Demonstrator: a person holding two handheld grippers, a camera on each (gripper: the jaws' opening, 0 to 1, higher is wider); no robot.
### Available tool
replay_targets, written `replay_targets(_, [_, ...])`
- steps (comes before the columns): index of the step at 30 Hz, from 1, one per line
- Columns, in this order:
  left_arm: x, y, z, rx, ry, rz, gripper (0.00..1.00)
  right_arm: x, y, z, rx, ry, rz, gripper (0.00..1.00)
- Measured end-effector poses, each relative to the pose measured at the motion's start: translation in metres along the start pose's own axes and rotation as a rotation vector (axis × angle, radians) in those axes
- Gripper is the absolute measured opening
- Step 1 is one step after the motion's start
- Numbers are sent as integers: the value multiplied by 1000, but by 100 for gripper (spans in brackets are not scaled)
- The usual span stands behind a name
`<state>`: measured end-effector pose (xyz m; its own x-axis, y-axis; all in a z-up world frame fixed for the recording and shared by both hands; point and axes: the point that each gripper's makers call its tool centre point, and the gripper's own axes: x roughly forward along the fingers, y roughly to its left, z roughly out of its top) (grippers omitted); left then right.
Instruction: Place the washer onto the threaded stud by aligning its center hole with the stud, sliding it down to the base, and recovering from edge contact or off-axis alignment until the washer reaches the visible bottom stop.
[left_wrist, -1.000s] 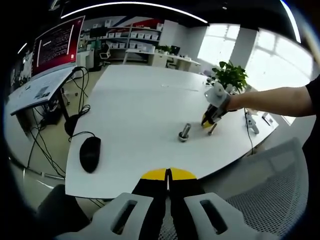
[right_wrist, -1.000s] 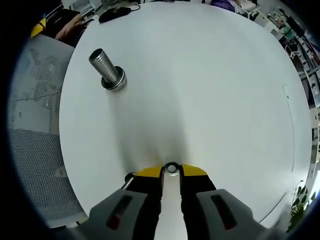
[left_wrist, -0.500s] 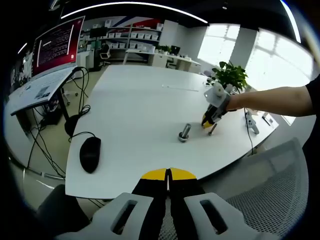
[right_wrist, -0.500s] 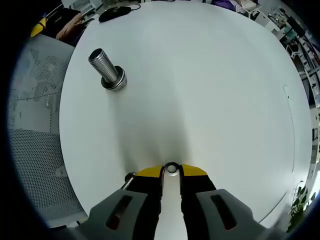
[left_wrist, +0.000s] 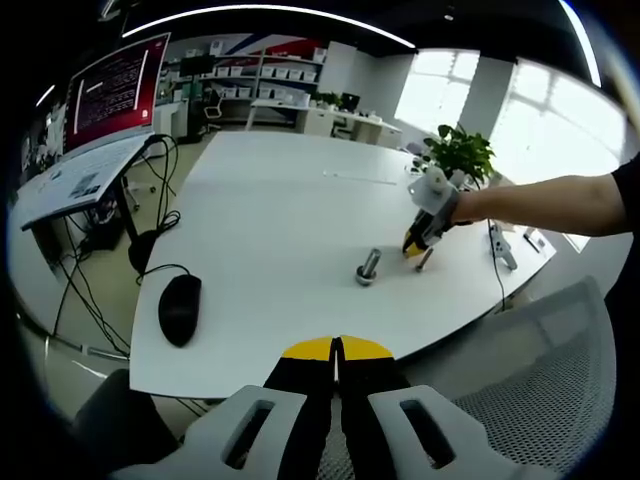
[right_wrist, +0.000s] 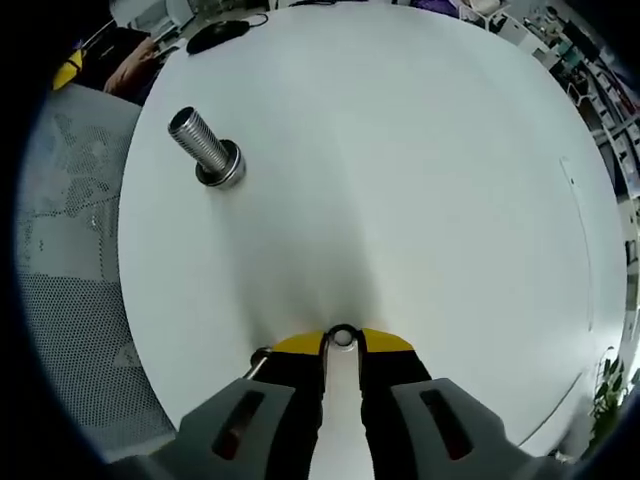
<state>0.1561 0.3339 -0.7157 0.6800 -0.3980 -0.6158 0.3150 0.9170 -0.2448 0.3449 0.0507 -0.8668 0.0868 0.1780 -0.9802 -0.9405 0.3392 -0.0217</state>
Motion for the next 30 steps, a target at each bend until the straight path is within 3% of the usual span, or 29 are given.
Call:
replay_targets(4, [0, 0, 0, 0, -2, 0, 0, 0, 0, -4, 49, -17, 12, 14])
replay_targets(20, [0, 0, 0, 1, 0, -5, 0, -38, -9, -12, 20, -57, -17, 14])
replay_targets(30, [0, 0, -2, -2, 8, -4, 0, -60, -16, -13, 24, -119, -20, 14])
